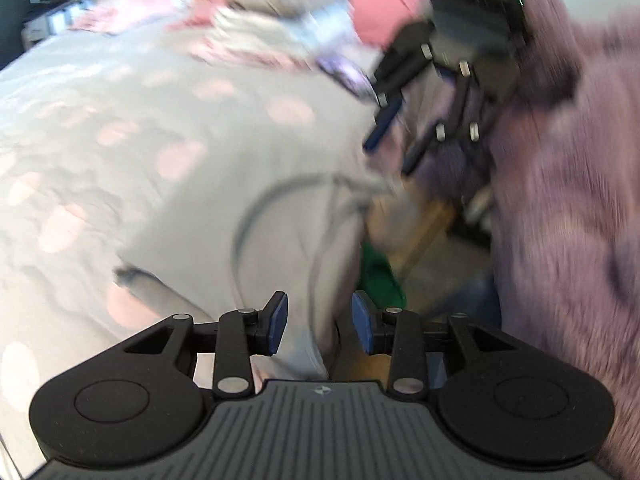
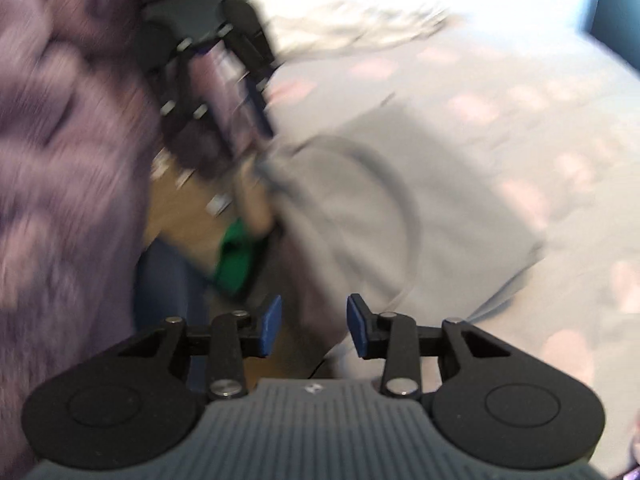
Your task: Fold clothes
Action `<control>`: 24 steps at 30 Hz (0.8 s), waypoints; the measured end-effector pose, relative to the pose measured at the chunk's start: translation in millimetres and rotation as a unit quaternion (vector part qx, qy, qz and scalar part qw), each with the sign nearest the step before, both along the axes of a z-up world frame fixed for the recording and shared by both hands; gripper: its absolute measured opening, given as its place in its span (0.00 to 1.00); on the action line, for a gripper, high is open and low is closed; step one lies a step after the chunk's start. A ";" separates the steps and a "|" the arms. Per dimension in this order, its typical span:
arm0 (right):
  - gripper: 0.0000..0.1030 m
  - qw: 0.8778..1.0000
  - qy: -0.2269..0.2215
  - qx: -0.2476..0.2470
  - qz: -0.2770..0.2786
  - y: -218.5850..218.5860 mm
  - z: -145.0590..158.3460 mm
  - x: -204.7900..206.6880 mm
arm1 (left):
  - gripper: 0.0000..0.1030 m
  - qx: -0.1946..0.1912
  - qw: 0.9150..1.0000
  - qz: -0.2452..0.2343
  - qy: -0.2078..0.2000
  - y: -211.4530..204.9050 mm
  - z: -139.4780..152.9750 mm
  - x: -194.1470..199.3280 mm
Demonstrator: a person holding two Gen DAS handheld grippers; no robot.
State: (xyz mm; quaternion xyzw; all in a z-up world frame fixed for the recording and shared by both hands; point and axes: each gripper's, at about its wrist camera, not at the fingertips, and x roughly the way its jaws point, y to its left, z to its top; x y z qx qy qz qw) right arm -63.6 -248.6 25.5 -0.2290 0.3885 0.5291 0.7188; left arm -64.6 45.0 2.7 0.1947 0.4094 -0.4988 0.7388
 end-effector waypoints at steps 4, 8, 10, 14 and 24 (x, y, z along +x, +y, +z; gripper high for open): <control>0.35 0.997 -0.028 -0.001 -0.067 4.3 0.7 18.0 | 0.32 -0.017 0.997 0.075 -0.020 -1.5 4.1 18.2; 0.17 0.989 -0.051 0.002 -0.139 8.8 0.2 36.1 | 0.28 -0.025 0.984 0.177 -0.028 -7.3 -3.4 32.9; 0.16 0.981 -0.050 0.011 -0.185 11.9 -3.1 45.5 | 0.25 -0.037 0.974 0.221 -0.027 -14.2 -8.8 39.9; 0.16 0.954 -0.055 0.049 -0.292 15.1 -13.5 64.0 | 0.17 -0.060 0.951 0.302 -0.028 -20.3 -14.6 58.0; 0.16 0.915 -0.033 0.060 -0.398 19.2 -53.5 91.0 | 0.03 -0.049 0.927 0.373 0.007 -11.4 -52.2 85.8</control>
